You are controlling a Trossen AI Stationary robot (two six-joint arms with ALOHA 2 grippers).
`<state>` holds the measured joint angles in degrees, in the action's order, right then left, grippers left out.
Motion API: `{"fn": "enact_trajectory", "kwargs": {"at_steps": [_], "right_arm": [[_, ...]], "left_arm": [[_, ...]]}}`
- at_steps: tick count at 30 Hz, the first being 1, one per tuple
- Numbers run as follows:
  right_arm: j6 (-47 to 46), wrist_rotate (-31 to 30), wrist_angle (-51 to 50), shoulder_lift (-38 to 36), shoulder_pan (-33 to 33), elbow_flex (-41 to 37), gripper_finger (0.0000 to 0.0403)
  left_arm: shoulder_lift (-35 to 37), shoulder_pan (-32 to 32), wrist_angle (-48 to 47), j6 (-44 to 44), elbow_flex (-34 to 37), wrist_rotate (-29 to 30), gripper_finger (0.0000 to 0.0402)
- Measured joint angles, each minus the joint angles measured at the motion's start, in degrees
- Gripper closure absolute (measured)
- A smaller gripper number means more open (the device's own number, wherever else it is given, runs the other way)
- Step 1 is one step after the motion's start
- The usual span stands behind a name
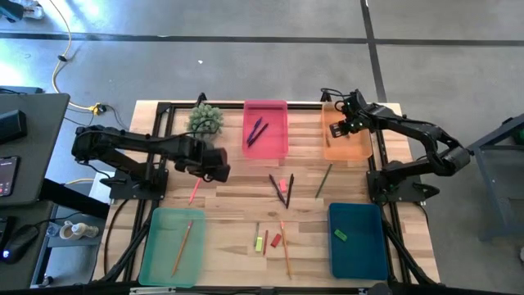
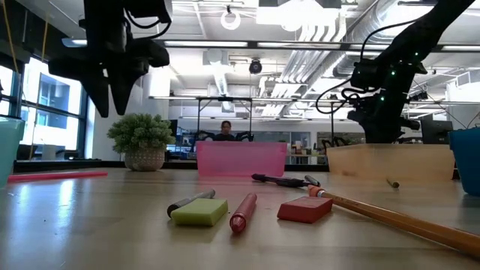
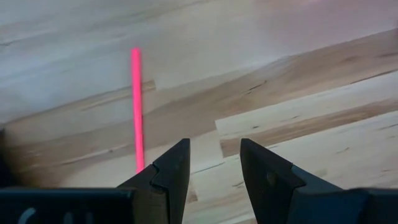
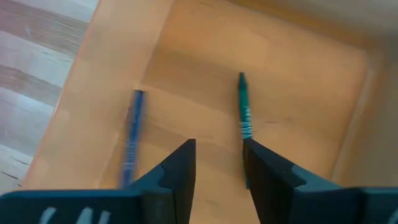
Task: Sort crayons/erasers/pens/pencils in bins
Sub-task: Put the pink pencil into the green bin
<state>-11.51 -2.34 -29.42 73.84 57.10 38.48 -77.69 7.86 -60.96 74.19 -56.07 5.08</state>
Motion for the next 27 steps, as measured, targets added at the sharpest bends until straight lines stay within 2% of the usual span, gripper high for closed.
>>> {"fn": "enact_trajectory", "kwargs": {"at_steps": [4, 10, 17, 27], "right_arm": [[0.0, 0.0, 0.0, 0.0, 0.0, 0.0, 0.0270], [3.8, 1.6, -0.3, 0.0, 0.0, 0.0, 0.0270], [5.6, 2.8, -0.3, 0.0, 0.0, 0.0, 0.0270], [6.6, 2.8, 0.2, 0.0, 0.0, 0.0, 0.0270]], "left_arm": [[0.0, -0.9, -2.6, 1.3, 0.0, 0.0, 0.0269], [0.0, -1.6, -5.7, 3.7, 0.0, 0.0, 0.0239], [0.0, -2.2, -6.0, 3.7, 0.2, 0.5, 0.0220], [0.0, -1.9, -2.6, 7.9, 9.6, -2.7, 0.0235]]}}
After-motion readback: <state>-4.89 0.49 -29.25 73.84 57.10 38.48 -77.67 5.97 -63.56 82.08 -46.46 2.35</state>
